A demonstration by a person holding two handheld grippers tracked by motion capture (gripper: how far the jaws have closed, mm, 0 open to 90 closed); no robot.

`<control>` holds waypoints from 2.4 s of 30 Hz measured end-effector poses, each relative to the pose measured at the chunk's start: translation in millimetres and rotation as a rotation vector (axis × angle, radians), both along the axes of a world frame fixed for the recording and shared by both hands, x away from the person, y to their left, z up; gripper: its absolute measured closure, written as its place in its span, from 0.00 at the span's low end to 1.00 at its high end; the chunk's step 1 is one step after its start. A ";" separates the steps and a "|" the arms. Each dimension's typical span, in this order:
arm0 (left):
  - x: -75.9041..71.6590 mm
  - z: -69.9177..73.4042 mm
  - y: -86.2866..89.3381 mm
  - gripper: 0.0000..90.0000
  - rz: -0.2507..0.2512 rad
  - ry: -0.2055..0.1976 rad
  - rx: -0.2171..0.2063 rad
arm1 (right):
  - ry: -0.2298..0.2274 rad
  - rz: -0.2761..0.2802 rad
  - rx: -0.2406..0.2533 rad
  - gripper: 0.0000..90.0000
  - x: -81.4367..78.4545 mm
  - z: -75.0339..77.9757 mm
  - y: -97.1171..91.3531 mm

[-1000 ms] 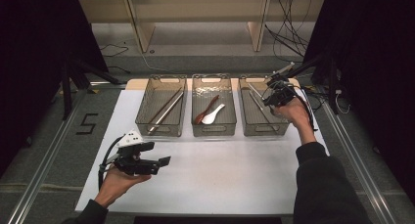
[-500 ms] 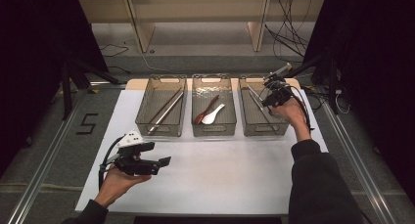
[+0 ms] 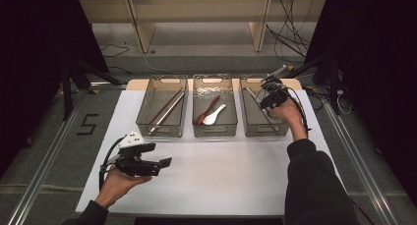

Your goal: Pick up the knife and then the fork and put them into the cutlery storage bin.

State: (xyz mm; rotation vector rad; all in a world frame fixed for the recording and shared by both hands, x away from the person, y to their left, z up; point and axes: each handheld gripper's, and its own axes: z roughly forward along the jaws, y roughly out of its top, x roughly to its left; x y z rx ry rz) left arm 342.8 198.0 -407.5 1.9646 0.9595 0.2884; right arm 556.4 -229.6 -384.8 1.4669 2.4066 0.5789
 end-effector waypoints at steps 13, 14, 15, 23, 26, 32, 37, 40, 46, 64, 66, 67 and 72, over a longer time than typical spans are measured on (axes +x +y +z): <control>-0.2 -0.2 -0.5 0.19 -0.001 0.003 -0.001 | -0.003 -0.001 0.001 0.87 2.3 -3.7 7.8; -0.1 -0.4 -0.5 0.19 0.000 0.003 -0.001 | -0.010 0.007 0.004 0.86 2.2 -2.9 8.0; -0.2 -0.4 -0.5 0.19 -0.001 0.004 -0.001 | -0.010 0.005 0.006 0.85 1.8 -1.6 8.3; -0.3 -0.2 -0.8 0.19 -0.001 0.003 -0.001 | -0.023 0.002 0.050 0.71 -3.5 3.5 3.7; -0.2 -0.4 -0.7 0.19 -0.002 0.003 0.000 | -0.024 0.017 0.087 0.64 -7.9 7.0 3.6; -0.3 -0.4 -1.1 0.19 -0.001 0.003 0.000 | -0.069 0.049 0.174 0.53 -27.2 14.5 6.2; -0.4 -0.4 -0.9 0.19 -0.004 0.003 0.004 | -0.109 0.084 0.220 0.46 -47.6 15.0 9.9; -0.3 -0.3 -1.1 0.19 -0.005 0.003 0.005 | -0.138 0.104 0.252 0.45 -59.4 16.1 10.8; -0.3 -0.4 -1.3 0.19 -0.009 0.002 0.008 | -0.190 0.128 0.272 0.44 -77.8 19.0 12.0; -0.4 -0.1 -1.6 0.19 -0.010 0.002 0.006 | -0.289 0.153 0.373 0.38 -121.8 19.0 14.8; -0.2 -0.2 -1.7 0.19 -0.011 0.002 0.005 | -0.294 0.163 0.373 0.37 -127.0 17.8 15.4; -0.1 0.0 -1.6 0.19 -0.011 0.002 0.004 | -0.299 0.163 0.375 0.37 -129.7 17.1 15.4; 0.4 -0.4 -2.3 0.19 -0.011 0.004 0.003 | -0.331 0.171 0.395 0.36 -142.0 14.1 13.1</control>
